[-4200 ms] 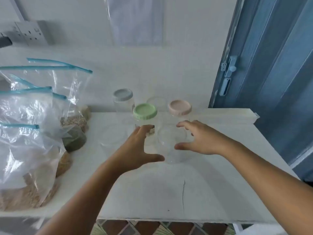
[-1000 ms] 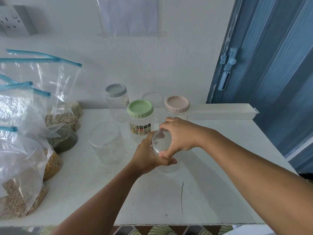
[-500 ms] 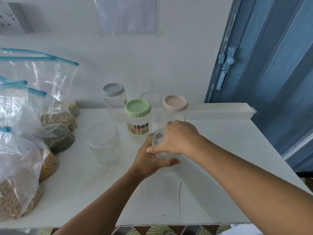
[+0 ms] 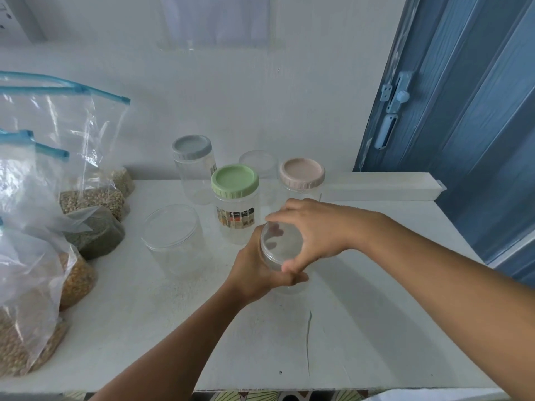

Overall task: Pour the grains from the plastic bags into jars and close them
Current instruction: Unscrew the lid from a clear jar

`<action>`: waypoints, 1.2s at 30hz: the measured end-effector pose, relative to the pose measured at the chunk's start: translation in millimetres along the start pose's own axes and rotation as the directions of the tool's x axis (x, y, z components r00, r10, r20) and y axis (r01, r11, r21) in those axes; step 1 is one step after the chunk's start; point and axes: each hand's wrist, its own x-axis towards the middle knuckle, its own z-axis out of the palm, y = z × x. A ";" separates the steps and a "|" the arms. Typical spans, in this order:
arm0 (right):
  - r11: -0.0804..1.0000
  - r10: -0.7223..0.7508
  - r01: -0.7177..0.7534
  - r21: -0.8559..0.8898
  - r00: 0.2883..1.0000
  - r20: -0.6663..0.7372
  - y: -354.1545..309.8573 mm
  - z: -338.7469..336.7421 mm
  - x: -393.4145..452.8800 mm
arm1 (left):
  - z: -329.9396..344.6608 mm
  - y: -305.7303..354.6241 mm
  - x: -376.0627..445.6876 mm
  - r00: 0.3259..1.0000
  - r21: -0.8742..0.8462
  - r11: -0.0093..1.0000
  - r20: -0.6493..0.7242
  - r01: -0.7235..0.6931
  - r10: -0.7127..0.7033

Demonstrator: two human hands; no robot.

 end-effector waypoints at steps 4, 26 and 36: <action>0.989 0.139 -0.141 -0.045 0.989 -0.050 -3.5 -1.1 -6.3 | -6.8 2.2 2.4 1.000 -0.055 0.998 0.013 -0.020 0.021; 0.983 0.158 -0.159 -0.090 0.987 -0.013 -22.1 -3.3 3.2 | -12.2 10.4 -1.2 0.999 -0.003 1.000 -0.035 -0.006 0.005; 0.976 0.165 -0.170 -0.133 0.985 -0.051 -24.0 -1.8 4.7 | -13.3 13.5 -1.3 1.000 0.007 1.000 -0.020 0.016 -0.016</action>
